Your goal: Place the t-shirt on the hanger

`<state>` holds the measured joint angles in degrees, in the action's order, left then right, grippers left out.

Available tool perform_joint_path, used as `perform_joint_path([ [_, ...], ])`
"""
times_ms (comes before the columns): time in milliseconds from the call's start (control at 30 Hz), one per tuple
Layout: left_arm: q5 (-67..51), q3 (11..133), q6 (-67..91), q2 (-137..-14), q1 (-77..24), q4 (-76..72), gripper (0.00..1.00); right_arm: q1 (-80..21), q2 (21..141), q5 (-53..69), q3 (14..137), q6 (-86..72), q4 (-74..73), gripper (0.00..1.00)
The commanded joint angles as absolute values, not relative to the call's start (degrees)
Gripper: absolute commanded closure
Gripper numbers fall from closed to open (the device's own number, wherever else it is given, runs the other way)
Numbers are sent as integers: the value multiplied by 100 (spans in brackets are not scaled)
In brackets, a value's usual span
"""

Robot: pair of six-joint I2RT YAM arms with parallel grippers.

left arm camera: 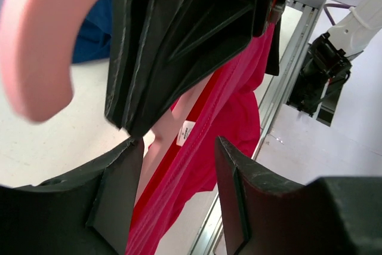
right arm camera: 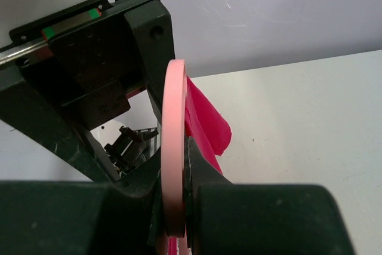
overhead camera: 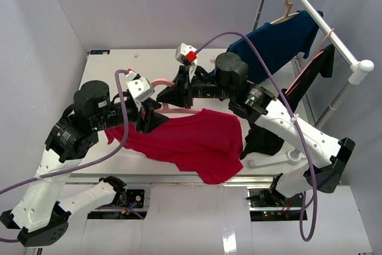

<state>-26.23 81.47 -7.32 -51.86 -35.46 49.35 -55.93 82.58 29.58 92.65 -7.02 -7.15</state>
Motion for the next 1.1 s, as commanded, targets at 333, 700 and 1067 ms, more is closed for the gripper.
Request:
perform_joint_path([
  [333, -2336, 7788, -890, -4902, -3551, 5182, 57, -5774, 8185, 3129, 9422, -545, -383, 92],
  [700, -3077, 7693, -935, -4837, -3551, 4980, 100, -5771, 7763, 3208, 8961, -360, -454, 92],
  [1067, -3630, 7626, -904, -4768, -3551, 4692, 100, -5757, 7379, 2803, 8827, -131, -720, 90],
])
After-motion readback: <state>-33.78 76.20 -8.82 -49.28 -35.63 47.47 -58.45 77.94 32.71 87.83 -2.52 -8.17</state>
